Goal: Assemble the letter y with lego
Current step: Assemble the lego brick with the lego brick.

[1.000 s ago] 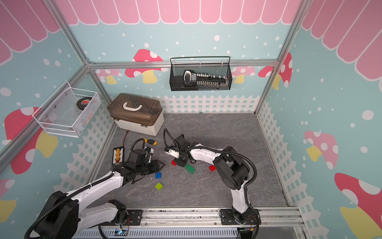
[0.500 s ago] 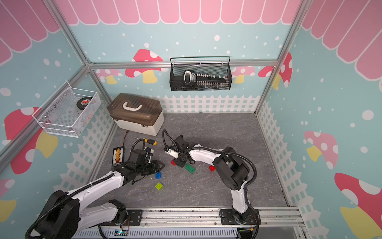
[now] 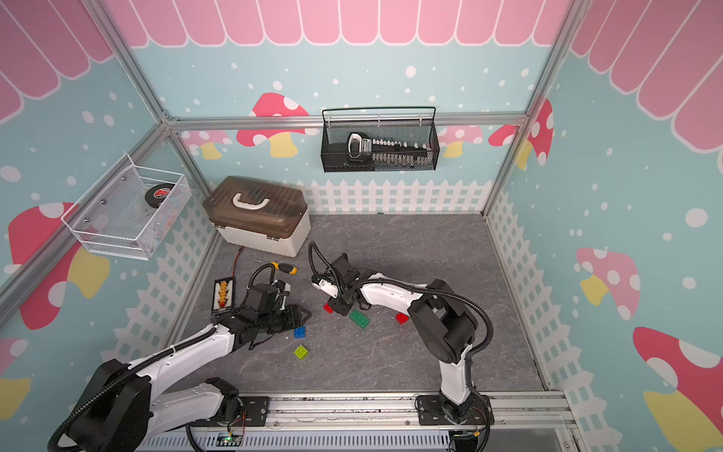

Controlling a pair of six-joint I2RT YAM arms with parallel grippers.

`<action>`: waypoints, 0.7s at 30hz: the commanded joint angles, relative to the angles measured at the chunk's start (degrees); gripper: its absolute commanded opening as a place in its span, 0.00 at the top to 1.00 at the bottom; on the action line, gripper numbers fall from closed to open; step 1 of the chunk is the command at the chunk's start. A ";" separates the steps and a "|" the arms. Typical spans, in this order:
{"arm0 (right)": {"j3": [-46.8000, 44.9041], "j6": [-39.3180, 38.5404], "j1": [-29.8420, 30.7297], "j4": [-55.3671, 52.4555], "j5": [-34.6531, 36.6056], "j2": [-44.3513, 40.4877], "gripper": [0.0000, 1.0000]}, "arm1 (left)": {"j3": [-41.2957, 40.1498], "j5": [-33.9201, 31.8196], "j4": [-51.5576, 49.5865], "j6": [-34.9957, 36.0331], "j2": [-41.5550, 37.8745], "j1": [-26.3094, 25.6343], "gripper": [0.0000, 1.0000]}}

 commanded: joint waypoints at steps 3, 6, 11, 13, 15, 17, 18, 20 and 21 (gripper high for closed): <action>-1.85 2.58 0.69 1.21 -1.14 -1.39 0.74 | -0.53 -1.17 -0.62 -0.82 -0.09 0.52 0.44; -2.22 3.30 0.86 1.56 -1.04 -1.22 0.74 | -0.69 -1.25 -0.75 -0.74 -0.05 0.51 0.44; -2.48 4.63 1.12 2.40 -1.38 -1.05 0.74 | -1.01 -1.53 -0.71 -0.70 -0.12 0.52 0.44; -2.31 4.94 1.31 2.45 -1.26 -0.79 0.74 | -1.03 -1.65 -0.74 -0.65 -0.12 0.51 0.44; -2.31 5.30 1.40 2.36 -0.72 -0.45 0.74 | -1.18 -1.69 -0.71 -0.64 -0.08 0.47 0.44; -2.21 5.34 1.48 2.07 -0.38 0.05 0.74 | -1.24 -1.67 -0.71 -0.55 -0.07 0.52 0.44; -2.22 5.50 1.49 1.97 -0.40 0.14 0.74 | -1.22 -1.69 -0.71 -0.56 -0.03 0.49 0.44; -2.22 5.75 1.64 1.74 -0.11 0.19 0.74 | -1.33 -1.73 -0.71 -0.49 0.05 0.52 0.44; -2.13 5.88 1.73 1.57 0.10 0.19 0.74 | -1.38 -1.75 -0.71 -0.47 0.17 0.52 0.44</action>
